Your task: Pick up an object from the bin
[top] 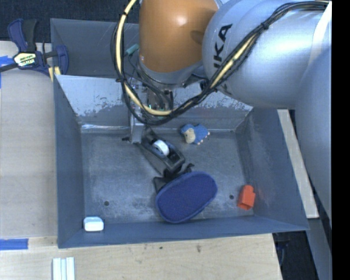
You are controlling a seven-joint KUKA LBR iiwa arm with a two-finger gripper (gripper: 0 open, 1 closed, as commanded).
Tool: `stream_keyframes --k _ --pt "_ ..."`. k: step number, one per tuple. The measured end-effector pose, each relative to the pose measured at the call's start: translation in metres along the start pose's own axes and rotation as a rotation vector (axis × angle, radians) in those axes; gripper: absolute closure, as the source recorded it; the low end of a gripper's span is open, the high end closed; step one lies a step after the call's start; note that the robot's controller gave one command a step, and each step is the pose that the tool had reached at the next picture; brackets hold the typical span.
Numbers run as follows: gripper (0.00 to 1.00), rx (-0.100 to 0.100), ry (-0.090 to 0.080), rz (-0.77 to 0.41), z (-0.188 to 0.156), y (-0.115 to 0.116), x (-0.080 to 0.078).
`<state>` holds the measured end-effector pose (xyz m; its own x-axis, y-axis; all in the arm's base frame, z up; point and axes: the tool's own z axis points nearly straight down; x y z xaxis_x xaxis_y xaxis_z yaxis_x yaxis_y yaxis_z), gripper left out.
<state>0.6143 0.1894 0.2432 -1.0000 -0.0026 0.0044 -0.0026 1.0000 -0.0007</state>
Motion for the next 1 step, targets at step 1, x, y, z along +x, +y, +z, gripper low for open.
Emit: stream_keyframes --k 1 --pt "0.00 0.000 -0.001 0.270 0.0684 0.0077 0.0147"
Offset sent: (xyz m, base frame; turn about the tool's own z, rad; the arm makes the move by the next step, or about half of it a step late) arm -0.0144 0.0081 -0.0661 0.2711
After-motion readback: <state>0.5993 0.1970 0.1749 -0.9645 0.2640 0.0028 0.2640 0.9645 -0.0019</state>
